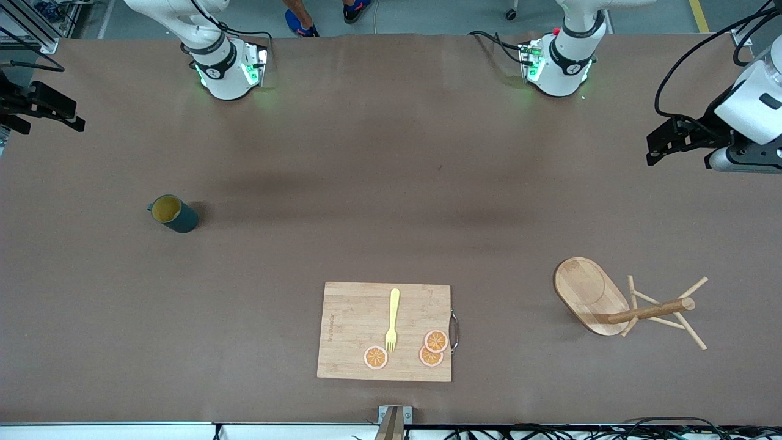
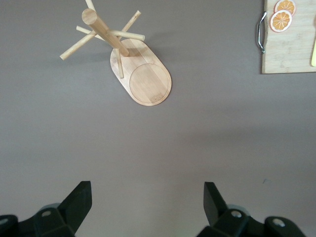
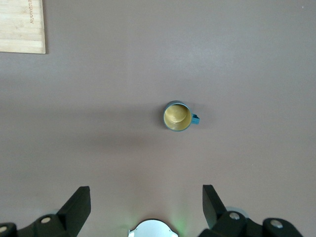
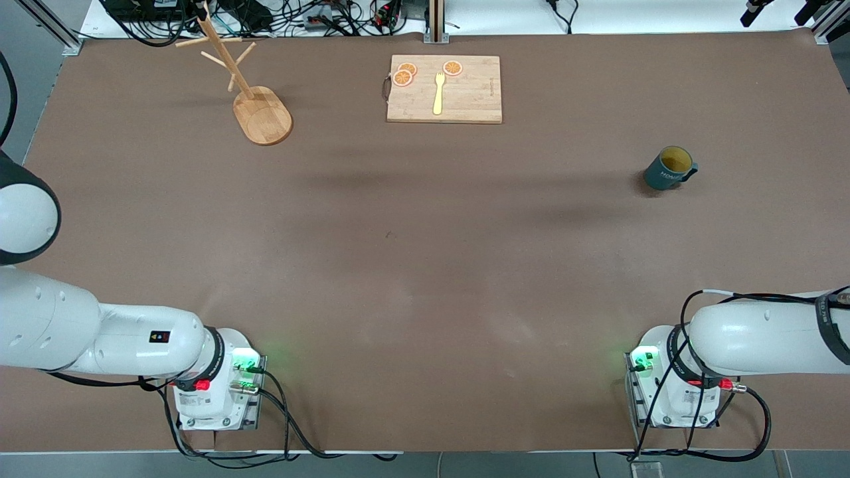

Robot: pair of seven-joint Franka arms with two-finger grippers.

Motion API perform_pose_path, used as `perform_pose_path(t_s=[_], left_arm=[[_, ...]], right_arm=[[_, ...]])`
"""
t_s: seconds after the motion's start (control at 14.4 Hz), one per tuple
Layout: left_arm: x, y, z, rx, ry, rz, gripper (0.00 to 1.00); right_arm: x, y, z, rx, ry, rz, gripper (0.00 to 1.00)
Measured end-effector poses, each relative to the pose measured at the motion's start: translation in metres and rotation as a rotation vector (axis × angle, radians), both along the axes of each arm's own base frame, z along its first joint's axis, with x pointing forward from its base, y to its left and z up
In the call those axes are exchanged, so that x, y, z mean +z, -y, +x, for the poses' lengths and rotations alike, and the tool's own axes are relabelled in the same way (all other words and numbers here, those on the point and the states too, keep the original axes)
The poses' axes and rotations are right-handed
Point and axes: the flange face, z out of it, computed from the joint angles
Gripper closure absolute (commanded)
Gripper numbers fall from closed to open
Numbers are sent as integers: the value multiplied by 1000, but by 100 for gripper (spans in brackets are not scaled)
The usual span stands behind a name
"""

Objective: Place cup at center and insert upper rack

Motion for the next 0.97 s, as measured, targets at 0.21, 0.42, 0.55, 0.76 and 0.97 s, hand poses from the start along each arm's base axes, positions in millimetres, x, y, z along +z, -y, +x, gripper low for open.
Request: perform_pose_path(t_s=[0.21, 0.42, 0.55, 0.76, 0.97], left_arm=[[0, 0, 0, 0, 0, 0, 0], [0, 0, 0, 0, 1, 0, 0], [2, 0, 0, -1, 4, 0, 0], [7, 3, 0, -5, 16, -2, 0], [4, 3, 2, -4, 11, -5, 0]], right_arm=[[1, -1, 0, 2, 1, 0, 0], [5, -2, -3, 4, 9, 0, 0], [7, -2, -4, 4, 13, 0, 0], [6, -2, -4, 3, 14, 0, 0], [-36, 0, 21, 0, -54, -1, 0]])
